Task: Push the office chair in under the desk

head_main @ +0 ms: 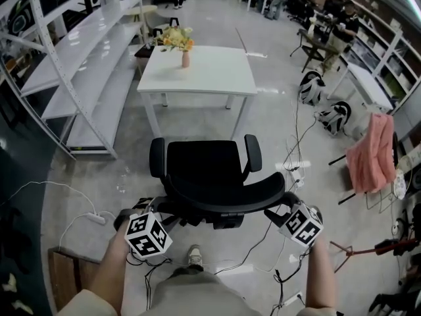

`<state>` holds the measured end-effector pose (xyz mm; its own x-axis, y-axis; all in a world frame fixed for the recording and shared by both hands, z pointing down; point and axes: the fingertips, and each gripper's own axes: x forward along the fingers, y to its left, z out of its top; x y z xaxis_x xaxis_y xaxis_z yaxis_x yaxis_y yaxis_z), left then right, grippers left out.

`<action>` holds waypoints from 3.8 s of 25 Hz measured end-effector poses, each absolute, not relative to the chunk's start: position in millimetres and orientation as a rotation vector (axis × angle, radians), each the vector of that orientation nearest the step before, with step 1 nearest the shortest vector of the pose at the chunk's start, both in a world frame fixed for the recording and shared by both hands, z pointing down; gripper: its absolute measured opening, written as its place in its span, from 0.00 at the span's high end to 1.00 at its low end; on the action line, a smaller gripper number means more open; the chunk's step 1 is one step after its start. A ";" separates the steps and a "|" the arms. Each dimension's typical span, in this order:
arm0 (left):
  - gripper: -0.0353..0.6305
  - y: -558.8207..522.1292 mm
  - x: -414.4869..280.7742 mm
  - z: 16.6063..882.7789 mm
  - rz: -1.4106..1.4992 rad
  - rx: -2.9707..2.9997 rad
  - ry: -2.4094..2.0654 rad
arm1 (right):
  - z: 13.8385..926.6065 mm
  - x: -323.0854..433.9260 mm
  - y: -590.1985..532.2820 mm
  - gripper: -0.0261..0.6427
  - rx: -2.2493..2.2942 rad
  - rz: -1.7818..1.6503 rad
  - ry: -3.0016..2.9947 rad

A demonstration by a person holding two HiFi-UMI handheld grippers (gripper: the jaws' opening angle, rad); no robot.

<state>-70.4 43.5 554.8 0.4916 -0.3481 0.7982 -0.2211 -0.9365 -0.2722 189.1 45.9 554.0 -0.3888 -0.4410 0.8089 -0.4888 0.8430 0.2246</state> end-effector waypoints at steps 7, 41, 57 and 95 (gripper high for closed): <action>0.69 26.3 -78.8 556.3 -1.433 -2.631 0.498 | 550.2 178.9 28.7 0.72 0.717 0.038 -2.092; 0.63 -190.9 -119.5 553.5 -1.322 -2.541 0.589 | 546.9 139.1 -173.8 0.74 0.754 0.124 -2.134; 0.58 -328.6 -122.6 553.5 -1.351 -2.554 0.728 | 545.3 138.4 -299.5 0.74 0.724 0.107 -2.149; 0.56 -571.9 -129.4 551.0 -1.432 -2.573 0.851 | 537.1 131.6 -553.5 0.73 0.705 0.182 -2.210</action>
<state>-129.4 -571.9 551.0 0.4102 -0.5009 0.7621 -0.4296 -0.8433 -0.3230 131.6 -553.5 537.1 -0.5309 -0.4285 0.7311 -0.5421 0.8348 0.0956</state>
